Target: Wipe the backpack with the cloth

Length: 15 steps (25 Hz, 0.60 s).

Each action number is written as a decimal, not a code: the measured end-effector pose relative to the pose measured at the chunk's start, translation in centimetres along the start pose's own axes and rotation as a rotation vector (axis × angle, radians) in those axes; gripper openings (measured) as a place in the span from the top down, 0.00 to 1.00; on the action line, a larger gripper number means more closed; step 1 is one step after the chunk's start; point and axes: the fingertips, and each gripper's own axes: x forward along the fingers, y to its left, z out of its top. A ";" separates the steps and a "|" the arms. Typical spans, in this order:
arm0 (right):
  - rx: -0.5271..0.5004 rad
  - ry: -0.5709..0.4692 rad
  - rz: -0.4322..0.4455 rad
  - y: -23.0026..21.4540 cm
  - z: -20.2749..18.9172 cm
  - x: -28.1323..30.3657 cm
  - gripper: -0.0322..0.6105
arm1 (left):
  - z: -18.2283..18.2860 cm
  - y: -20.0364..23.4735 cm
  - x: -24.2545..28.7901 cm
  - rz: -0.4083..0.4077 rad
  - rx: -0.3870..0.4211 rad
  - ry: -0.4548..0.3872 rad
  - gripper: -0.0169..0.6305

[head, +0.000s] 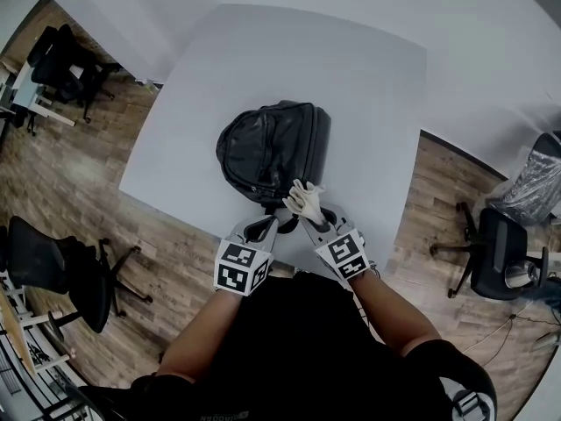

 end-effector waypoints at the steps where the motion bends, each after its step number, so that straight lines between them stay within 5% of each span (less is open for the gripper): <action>1: 0.000 -0.002 0.008 0.2 0.0 0.0 0.80 | 0.0 0.0 -0.1 0.004 0.001 0.000 0.96; 15: 0.038 -0.086 0.038 1.2 2.0 -0.9 0.80 | 0.9 -0.1 -0.2 0.006 0.031 -0.003 0.96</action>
